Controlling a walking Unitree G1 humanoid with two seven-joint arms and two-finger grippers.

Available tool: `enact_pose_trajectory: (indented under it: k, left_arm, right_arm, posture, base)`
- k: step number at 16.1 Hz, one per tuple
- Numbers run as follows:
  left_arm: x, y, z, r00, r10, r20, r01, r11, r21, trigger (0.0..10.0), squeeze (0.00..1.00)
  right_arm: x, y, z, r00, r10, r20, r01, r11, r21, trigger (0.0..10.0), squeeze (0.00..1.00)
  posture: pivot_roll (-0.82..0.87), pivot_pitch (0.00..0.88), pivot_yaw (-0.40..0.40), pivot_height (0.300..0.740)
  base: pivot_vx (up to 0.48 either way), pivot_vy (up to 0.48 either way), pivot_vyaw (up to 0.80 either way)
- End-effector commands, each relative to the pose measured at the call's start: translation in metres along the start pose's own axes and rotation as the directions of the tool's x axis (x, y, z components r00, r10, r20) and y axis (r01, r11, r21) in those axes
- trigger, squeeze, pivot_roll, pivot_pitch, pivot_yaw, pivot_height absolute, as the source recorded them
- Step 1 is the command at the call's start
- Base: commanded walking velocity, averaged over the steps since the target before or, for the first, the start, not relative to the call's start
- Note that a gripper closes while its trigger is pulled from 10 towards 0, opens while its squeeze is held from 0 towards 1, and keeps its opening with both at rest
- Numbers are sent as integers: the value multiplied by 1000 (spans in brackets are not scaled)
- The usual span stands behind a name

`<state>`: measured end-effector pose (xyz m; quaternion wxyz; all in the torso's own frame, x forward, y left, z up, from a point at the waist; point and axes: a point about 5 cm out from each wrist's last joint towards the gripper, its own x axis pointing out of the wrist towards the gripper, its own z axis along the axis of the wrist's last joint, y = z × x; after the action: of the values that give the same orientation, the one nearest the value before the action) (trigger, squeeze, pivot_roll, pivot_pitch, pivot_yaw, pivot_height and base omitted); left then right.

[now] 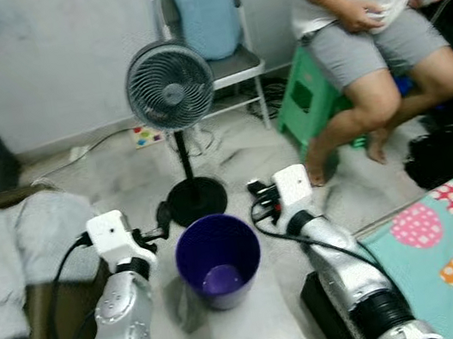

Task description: Clean up the room

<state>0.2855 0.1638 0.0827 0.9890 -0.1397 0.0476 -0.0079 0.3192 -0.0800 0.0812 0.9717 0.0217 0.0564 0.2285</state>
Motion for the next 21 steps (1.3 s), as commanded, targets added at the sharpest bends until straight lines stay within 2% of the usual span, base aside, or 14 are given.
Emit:
enact_pose_trajectory:
  k: [1, 13, 21]
  left_arm:
    - [0, -1, -1, 1000, -8, -3, 8, 1000, 0, 10000, 0]
    - [3, 1, 1, 1000, 12, 0, -12, 1000, 2, 10000, 0]
    - [5, 3, 1, 1000, 30, 1, -30, 999, 12, 10000, 0]
  right_arm:
    - [-1, -2, 0, 1000, -4, 1, 4, 1000, -6, 10000, 0]
    - [2, -2, 3, 1000, -4, 6, 4, 1000, -15, 10000, 0]
    - [4, -2, 4, 1000, 1, 11, 0, 1000, -26, 10000, 0]
  posture:
    - [-93, 42, -18, 740]
    - [-95, 46, -17, 740]
    - [-97, 41, -14, 740]
  base:
    - [266, 0, 0]
    - [268, 0, 0]
    - [0, 0, 759]
